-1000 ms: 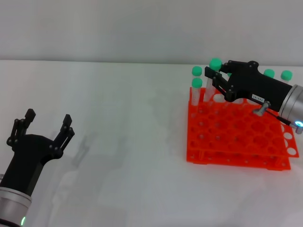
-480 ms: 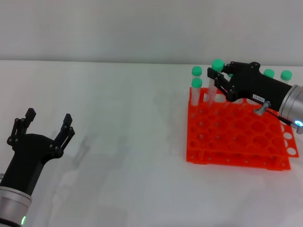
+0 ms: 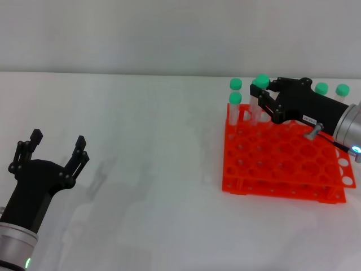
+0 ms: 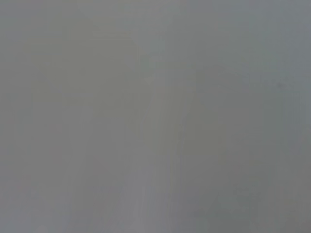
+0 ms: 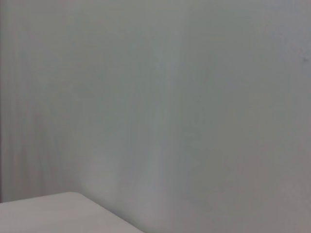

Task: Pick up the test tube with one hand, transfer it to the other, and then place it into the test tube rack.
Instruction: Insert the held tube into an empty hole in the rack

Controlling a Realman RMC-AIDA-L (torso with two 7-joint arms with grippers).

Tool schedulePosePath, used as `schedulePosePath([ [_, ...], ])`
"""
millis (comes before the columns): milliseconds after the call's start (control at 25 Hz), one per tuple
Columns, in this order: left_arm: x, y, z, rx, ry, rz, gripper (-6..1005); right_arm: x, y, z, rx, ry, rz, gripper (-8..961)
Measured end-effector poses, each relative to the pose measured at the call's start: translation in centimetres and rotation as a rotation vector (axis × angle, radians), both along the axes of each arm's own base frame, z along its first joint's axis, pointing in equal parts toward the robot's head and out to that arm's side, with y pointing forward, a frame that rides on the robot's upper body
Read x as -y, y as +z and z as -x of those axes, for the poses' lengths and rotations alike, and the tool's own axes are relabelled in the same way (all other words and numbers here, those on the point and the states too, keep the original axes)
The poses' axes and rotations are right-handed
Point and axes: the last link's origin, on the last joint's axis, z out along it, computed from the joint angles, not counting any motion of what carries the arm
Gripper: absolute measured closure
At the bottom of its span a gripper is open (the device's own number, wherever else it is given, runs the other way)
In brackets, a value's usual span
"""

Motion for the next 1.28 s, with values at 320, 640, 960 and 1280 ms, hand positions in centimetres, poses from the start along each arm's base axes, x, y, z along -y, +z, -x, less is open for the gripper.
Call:
schedulePosePath([
  [320, -0.01, -0.01, -0.01, -0.001, -0.001, 0.001, 119, -0.3, -0.03, -0.29, 0.018, -0.022, -0.009, 671],
  [640, -0.01, -0.05, -0.07, 0.001, -0.003, 0.002, 119, -0.28, -0.13, -0.39, 0.021, -0.028, -0.006, 664],
  [960, -0.02, -0.08, -0.14, 0.003, -0.004, 0.002, 119, -0.08, -0.48, -0.47, 0.031, -0.026, 0.009, 657],
  [1280, -0.01, -0.12, -0.18, 0.003, -0.006, 0.004, 119, -0.04, -0.72, -0.8, 0.047, -0.04, 0.014, 650],
])
